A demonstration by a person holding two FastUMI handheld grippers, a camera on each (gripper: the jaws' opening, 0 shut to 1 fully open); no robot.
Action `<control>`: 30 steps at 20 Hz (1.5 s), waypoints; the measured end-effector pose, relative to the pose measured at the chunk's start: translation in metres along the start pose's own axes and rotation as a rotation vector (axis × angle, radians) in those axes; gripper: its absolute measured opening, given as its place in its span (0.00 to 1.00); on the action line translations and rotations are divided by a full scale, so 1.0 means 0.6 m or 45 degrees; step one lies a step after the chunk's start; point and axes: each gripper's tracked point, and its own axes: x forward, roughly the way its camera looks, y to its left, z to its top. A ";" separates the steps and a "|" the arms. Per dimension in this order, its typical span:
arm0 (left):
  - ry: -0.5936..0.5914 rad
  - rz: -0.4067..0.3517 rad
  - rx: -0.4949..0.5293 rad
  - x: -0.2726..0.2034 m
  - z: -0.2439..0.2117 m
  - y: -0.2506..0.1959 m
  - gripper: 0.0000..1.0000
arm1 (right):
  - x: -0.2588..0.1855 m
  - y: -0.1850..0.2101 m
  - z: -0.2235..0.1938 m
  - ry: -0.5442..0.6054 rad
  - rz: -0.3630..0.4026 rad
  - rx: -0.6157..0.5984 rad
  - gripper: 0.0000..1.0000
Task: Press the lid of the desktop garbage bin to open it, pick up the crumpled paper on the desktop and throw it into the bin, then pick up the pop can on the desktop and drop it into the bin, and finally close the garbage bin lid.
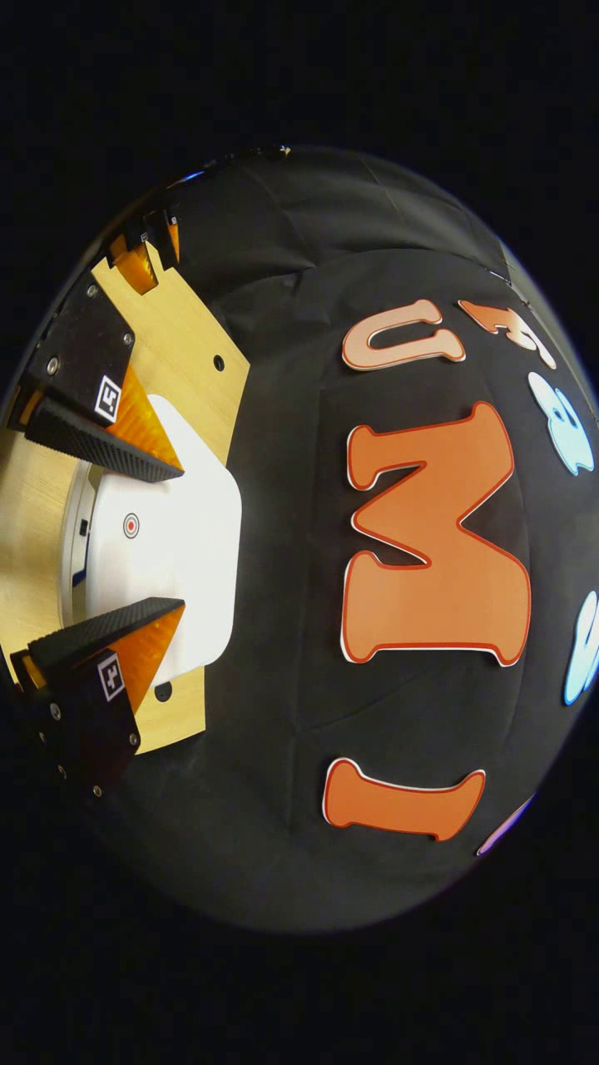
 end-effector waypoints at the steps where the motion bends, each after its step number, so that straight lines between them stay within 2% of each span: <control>1: 0.003 0.007 0.000 -0.001 -0.002 0.001 0.98 | 0.003 0.004 -0.008 0.011 0.003 -0.005 0.85; 11: 0.005 0.054 -0.027 -0.020 -0.014 0.000 0.98 | -0.012 0.008 -0.063 0.047 -0.039 -0.019 0.81; 13: 0.005 0.051 -0.032 -0.020 -0.013 -0.003 0.98 | -0.017 0.014 -0.059 0.050 -0.031 -0.015 0.74; 16: -0.006 0.036 -0.038 -0.026 -0.014 -0.029 0.98 | -0.023 0.018 -0.066 0.054 -0.017 -0.030 0.54; 18: -0.009 0.027 -0.052 -0.029 -0.017 -0.044 0.99 | -0.024 0.017 -0.071 0.065 -0.030 -0.039 0.50; 22: 0.016 0.036 -0.071 -0.041 -0.039 -0.053 0.99 | -0.021 0.018 -0.075 0.096 -0.029 -0.017 0.50; 24: 0.005 0.037 -0.016 -0.046 -0.032 -0.054 0.98 | -0.022 0.019 -0.077 0.102 -0.016 -0.006 0.50; 26: -0.021 0.043 0.045 -0.051 -0.017 -0.053 0.98 | -0.024 0.018 -0.076 0.078 -0.029 -0.015 0.50; 30: -0.113 0.001 0.080 -0.058 0.031 -0.046 0.99 | -0.030 0.019 -0.070 -0.023 -0.079 -0.020 0.50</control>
